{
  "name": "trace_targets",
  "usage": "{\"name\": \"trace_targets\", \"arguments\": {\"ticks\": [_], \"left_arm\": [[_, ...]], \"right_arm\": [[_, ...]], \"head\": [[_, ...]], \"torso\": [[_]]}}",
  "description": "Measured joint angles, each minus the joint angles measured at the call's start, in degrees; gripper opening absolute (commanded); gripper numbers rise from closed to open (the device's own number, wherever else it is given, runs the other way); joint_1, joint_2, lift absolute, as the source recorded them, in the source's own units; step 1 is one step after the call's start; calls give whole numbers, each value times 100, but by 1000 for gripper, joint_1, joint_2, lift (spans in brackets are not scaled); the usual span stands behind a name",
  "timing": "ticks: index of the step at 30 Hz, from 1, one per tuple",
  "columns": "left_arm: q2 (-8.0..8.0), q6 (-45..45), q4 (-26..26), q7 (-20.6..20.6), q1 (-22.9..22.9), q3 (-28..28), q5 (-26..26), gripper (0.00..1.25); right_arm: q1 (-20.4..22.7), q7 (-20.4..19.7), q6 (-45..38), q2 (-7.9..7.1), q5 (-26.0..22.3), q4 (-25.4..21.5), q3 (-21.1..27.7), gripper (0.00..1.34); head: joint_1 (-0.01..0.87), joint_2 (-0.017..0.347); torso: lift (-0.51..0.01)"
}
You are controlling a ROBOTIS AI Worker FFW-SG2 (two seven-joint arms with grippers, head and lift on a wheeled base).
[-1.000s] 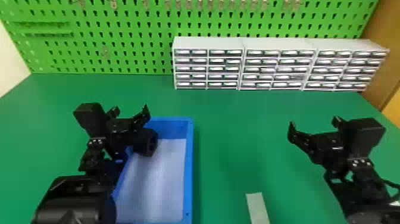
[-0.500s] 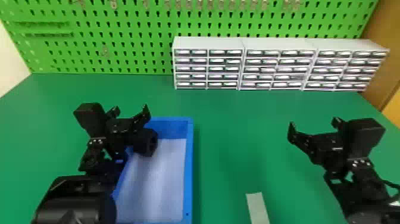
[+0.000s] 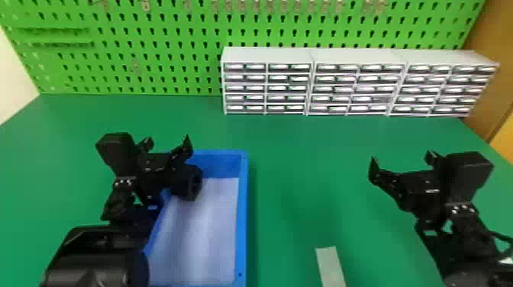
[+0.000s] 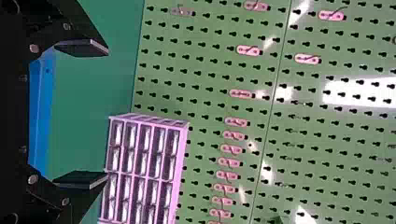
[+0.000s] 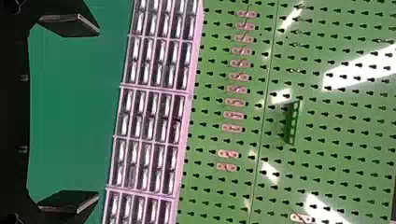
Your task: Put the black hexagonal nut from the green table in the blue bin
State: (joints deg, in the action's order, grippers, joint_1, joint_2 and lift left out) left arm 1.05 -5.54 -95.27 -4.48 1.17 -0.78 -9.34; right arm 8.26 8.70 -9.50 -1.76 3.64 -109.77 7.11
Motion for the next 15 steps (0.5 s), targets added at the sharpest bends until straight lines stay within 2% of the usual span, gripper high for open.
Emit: {"name": "trace_targets", "arguments": {"ticks": [15], "left_arm": [[-1, 3, 7, 0, -4, 20, 312, 927]], "right_arm": [[-21, 0, -93, -9, -87, 8, 18, 1263]], "head": [[686, 51]], "torso": [[-97]]}}
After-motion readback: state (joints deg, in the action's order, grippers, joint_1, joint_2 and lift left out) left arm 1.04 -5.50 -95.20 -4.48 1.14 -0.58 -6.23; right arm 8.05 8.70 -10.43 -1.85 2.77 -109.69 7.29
